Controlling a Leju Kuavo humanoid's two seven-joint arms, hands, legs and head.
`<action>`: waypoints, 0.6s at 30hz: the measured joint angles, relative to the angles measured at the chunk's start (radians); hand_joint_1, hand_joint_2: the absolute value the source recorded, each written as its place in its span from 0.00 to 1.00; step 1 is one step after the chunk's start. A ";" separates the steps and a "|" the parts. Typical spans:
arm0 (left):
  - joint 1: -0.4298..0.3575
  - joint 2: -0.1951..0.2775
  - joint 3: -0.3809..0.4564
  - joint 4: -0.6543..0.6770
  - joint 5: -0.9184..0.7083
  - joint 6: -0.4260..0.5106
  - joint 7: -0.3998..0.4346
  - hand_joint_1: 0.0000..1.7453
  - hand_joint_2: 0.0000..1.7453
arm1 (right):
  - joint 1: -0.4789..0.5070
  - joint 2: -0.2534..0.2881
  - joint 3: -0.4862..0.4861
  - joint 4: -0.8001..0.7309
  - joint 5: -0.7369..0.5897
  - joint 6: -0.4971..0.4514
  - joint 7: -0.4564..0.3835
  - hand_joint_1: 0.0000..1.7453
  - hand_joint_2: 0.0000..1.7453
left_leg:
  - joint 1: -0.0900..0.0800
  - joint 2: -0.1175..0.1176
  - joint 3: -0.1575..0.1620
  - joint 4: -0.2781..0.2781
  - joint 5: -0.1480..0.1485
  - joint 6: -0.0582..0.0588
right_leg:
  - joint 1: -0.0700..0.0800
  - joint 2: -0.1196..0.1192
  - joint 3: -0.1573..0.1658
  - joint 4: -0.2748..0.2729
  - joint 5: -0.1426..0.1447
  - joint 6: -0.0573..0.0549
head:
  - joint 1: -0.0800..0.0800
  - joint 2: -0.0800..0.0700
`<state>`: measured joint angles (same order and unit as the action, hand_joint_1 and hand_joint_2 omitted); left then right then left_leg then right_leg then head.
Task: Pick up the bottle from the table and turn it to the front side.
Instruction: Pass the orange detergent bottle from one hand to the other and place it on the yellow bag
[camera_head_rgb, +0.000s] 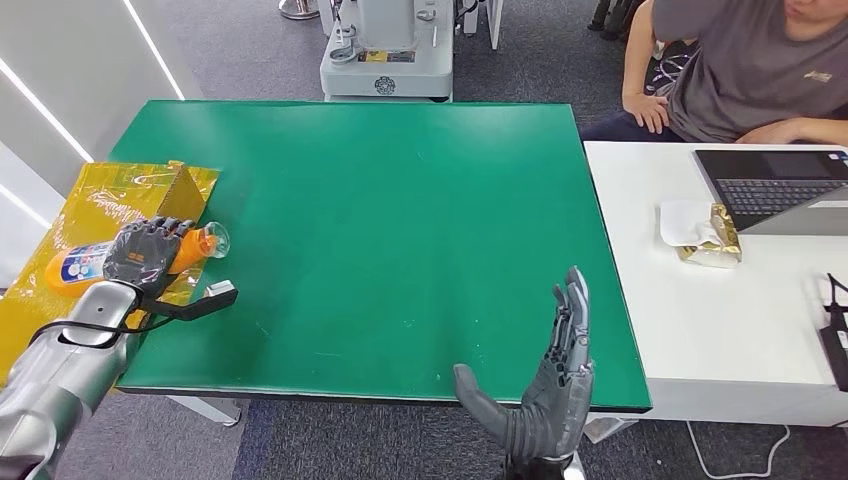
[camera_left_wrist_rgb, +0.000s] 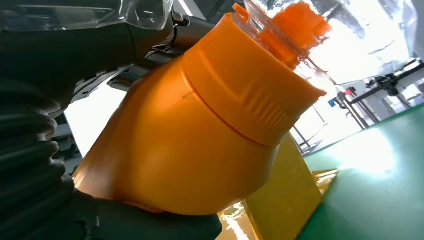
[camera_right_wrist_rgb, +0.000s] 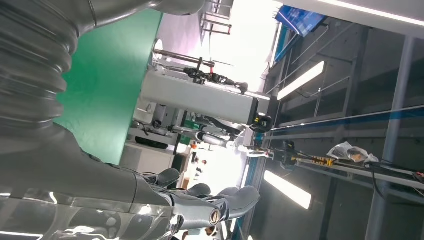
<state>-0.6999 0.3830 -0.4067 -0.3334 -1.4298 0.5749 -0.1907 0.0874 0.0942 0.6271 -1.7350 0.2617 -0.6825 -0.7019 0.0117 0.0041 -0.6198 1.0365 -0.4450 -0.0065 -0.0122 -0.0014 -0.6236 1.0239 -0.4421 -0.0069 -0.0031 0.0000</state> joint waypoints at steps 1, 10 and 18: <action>0.000 0.000 0.000 0.000 0.000 0.000 0.000 1.00 1.00 | 0.000 0.000 0.000 0.000 0.000 0.000 0.000 0.00 1.00 | 0.000 0.000 0.000 0.000 0.000 0.000 | 0.000 0.000 0.000 0.000 0.000 0.000 | 0.000 0.000; 0.013 -0.050 -0.049 0.009 -0.083 -0.025 0.097 1.00 1.00 | -0.013 -0.003 0.018 0.018 -0.009 0.000 0.000 0.00 1.00 | 0.000 0.000 0.000 0.000 0.000 0.000 | 0.000 0.000 0.000 0.000 0.000 0.000 | 0.000 0.000; 0.005 -0.087 -0.093 0.015 -0.084 -0.103 0.095 1.00 1.00 | -0.033 -0.006 0.036 0.036 -0.037 0.000 0.000 0.00 1.00 | 0.000 0.000 0.000 0.000 0.000 0.000 | 0.000 0.000 0.000 0.000 0.000 0.000 | 0.000 0.000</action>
<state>-0.6951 0.2965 -0.5001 -0.3183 -1.5135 0.4722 -0.0960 0.0547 0.0878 0.6629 -1.6994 0.2252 -0.6825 -0.7019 0.0117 0.0042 -0.6197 1.0367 -0.4450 -0.0065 -0.0122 -0.0013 -0.6239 1.0237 -0.4420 -0.0070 -0.0032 0.0000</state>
